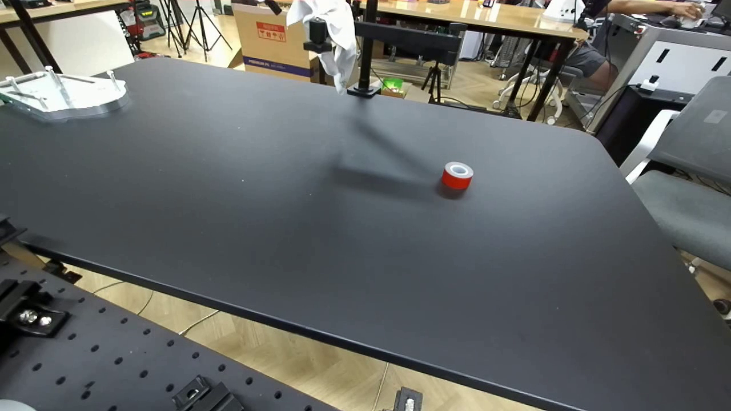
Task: Hang the cloth on the black stand
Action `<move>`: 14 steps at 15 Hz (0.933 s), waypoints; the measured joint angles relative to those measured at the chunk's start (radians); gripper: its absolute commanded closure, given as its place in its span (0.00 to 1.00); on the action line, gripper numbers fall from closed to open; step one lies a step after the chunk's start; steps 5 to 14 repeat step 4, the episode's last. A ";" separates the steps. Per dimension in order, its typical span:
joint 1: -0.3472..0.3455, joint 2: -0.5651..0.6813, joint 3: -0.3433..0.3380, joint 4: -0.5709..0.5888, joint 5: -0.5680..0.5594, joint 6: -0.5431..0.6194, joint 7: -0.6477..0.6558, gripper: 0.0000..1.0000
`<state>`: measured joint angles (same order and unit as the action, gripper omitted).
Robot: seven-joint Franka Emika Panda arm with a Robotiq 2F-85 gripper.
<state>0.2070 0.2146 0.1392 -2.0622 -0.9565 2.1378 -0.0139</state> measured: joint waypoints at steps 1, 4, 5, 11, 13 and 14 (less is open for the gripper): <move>0.002 -0.001 0.000 0.005 -0.010 0.000 0.000 0.00; 0.004 -0.003 0.001 0.007 -0.018 0.000 0.000 0.00; 0.004 -0.003 0.001 0.007 -0.018 0.000 0.000 0.00; 0.004 -0.003 0.001 0.007 -0.018 0.000 0.000 0.00; 0.004 -0.003 0.001 0.007 -0.018 0.000 0.000 0.00; 0.004 -0.003 0.001 0.007 -0.018 0.000 0.000 0.00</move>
